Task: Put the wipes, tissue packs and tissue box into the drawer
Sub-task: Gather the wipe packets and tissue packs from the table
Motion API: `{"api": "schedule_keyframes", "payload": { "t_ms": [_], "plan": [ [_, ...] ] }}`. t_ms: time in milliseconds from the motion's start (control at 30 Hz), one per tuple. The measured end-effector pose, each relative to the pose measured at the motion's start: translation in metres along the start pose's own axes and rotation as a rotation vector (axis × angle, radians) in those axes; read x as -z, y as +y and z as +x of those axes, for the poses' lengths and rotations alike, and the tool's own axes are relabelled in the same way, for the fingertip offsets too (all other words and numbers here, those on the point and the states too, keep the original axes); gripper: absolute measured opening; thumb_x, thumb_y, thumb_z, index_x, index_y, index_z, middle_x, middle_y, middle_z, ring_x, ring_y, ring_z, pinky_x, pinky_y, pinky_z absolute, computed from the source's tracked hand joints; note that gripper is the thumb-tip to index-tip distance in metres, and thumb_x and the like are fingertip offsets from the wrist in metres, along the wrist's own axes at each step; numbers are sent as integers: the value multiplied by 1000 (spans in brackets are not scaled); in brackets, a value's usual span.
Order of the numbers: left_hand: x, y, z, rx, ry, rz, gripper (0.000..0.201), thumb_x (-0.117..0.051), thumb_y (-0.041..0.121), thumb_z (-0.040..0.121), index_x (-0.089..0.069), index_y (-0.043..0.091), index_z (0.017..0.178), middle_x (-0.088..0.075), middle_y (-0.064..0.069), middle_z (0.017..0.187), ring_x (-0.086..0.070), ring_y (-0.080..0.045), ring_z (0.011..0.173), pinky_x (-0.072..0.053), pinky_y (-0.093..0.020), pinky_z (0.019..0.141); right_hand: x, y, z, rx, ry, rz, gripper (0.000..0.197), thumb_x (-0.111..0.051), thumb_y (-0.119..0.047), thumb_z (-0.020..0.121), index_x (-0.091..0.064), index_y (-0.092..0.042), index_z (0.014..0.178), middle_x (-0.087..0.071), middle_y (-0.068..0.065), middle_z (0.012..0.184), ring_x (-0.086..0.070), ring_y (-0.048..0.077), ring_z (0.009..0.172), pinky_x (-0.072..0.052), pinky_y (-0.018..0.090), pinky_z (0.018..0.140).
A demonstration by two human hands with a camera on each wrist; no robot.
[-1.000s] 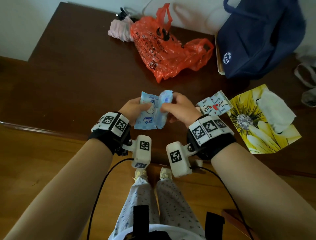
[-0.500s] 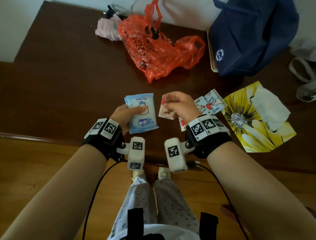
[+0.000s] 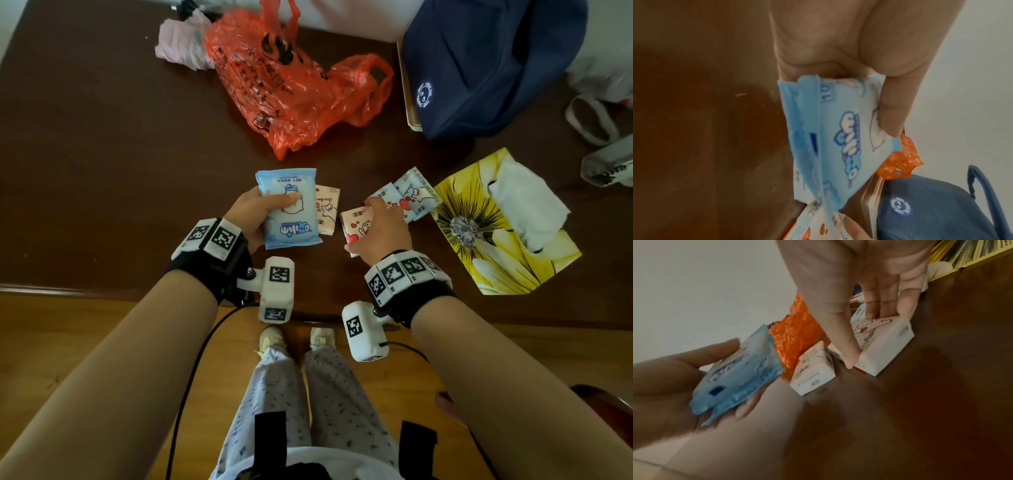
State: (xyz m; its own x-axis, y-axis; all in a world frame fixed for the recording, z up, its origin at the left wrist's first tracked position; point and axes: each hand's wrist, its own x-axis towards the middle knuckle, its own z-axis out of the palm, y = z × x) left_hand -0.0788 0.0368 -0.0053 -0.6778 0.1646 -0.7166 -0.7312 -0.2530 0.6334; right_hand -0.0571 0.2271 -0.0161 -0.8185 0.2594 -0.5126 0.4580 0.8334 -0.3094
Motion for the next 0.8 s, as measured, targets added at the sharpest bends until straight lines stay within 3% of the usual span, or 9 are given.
{"api": "schedule_keyframes", "payload": {
  "t_ms": [100,167,333,433,600,667,800],
  "plan": [
    [3,0,0,-3,-5,-21,29,-60,8,84,-56,13,112,-69,-10,100,-74,-19,74,-60,-38,64,1,-4,-3,18,-30,-86,86,-76,-23,68,-29,-24,140,-42,12,135,-47,32,122,-46,43,97],
    [6,-1,0,0,-5,-20,29,-59,8,84,-55,13,112,-68,-10,101,-73,-19,73,-61,-38,65,3,-5,-5,18,-48,-55,84,-75,-27,66,-31,-18,138,-48,12,131,-50,30,120,-47,42,96],
    [7,1,-5,35,-30,-50,15,-55,11,87,-58,16,101,-69,-8,96,-71,-22,79,-60,-39,65,30,-10,-6,-69,-101,356,71,-72,-24,68,-37,-15,129,-56,5,118,-57,22,108,-48,38,96],
    [9,4,-7,46,-39,-54,19,-56,13,86,-57,16,105,-69,-8,97,-68,-25,86,-60,-40,69,37,-24,-4,-24,-129,476,69,-73,-23,70,-38,-16,130,-55,2,114,-56,16,98,-47,29,87],
    [12,5,-8,39,-70,-24,23,-54,15,87,-57,16,110,-67,-9,104,-65,-27,95,-56,-45,81,18,-49,11,5,-180,429,84,-77,-30,67,-33,-14,136,-52,5,130,-56,22,113,-45,36,98],
    [12,3,-9,49,-69,-18,26,-53,14,88,-56,15,114,-67,-9,104,-65,-27,94,-58,-42,76,6,-51,16,16,-166,368,88,-79,-34,65,-33,-14,137,-52,7,132,-55,24,116,-45,38,99],
    [11,1,-7,62,-64,-2,28,-52,14,88,-54,15,117,-67,-8,104,-66,-24,91,-59,-39,71,-5,-47,21,59,-122,323,77,-74,-38,72,-38,-12,135,-53,10,132,-56,26,116,-47,39,97]
  ]
}}
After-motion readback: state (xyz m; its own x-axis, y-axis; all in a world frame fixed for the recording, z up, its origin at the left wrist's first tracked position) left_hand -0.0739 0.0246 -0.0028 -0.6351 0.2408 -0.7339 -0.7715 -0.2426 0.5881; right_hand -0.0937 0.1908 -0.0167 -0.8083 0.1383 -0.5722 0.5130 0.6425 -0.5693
